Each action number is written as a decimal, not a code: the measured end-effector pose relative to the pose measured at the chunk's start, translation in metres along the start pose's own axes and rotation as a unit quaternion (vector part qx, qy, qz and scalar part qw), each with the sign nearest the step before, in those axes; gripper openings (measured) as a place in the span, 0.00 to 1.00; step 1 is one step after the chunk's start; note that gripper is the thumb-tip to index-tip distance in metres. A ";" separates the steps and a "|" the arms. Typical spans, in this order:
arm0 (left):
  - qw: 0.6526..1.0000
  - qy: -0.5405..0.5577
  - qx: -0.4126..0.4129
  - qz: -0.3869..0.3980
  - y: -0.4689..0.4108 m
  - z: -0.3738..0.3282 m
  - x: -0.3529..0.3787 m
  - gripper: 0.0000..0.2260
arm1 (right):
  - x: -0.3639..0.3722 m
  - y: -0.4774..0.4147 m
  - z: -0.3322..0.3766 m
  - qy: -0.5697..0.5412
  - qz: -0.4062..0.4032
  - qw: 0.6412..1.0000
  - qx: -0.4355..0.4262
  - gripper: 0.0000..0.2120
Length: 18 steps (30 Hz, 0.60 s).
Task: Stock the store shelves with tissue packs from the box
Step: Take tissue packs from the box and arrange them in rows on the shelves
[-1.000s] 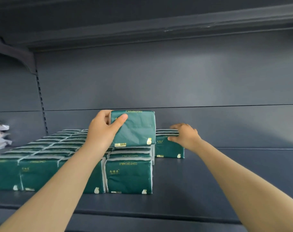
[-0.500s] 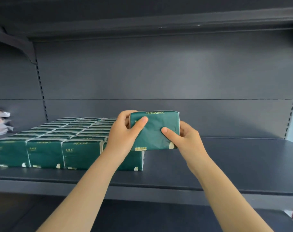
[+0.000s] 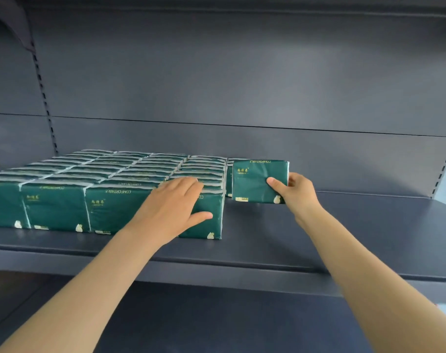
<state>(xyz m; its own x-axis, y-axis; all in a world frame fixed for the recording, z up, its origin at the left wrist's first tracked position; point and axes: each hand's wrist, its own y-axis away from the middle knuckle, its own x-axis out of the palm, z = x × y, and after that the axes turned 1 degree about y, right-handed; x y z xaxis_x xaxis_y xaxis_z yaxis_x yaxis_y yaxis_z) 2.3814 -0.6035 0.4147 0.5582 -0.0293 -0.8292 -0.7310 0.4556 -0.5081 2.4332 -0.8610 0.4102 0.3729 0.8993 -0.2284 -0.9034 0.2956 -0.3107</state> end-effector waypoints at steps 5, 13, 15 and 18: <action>0.999 -0.025 0.025 -0.032 -0.004 0.005 0.014 0.25 | 0.029 -0.029 -0.019 0.193 -0.023 0.981 -0.008 0.15; 0.999 -0.027 0.031 -0.025 -0.003 0.007 0.018 0.26 | 0.045 -0.045 -0.032 0.253 0.011 0.967 -0.003 0.18; 0.999 -0.025 0.037 -0.015 -0.002 0.007 0.016 0.26 | 0.046 -0.046 -0.031 0.259 0.012 0.966 0.000 0.18; 0.999 -0.014 0.037 -0.019 -0.002 0.007 0.011 0.25 | 0.043 -0.041 -0.030 0.266 0.021 0.964 0.001 0.21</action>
<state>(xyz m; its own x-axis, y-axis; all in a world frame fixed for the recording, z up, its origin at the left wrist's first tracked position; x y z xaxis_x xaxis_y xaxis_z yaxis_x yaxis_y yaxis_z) 2.3919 -0.5983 0.4082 0.5957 -0.0237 -0.8028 -0.6791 0.5188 -0.5192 2.4929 -0.8446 0.3855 0.3906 0.6178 -0.6825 -0.9206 0.2637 -0.2881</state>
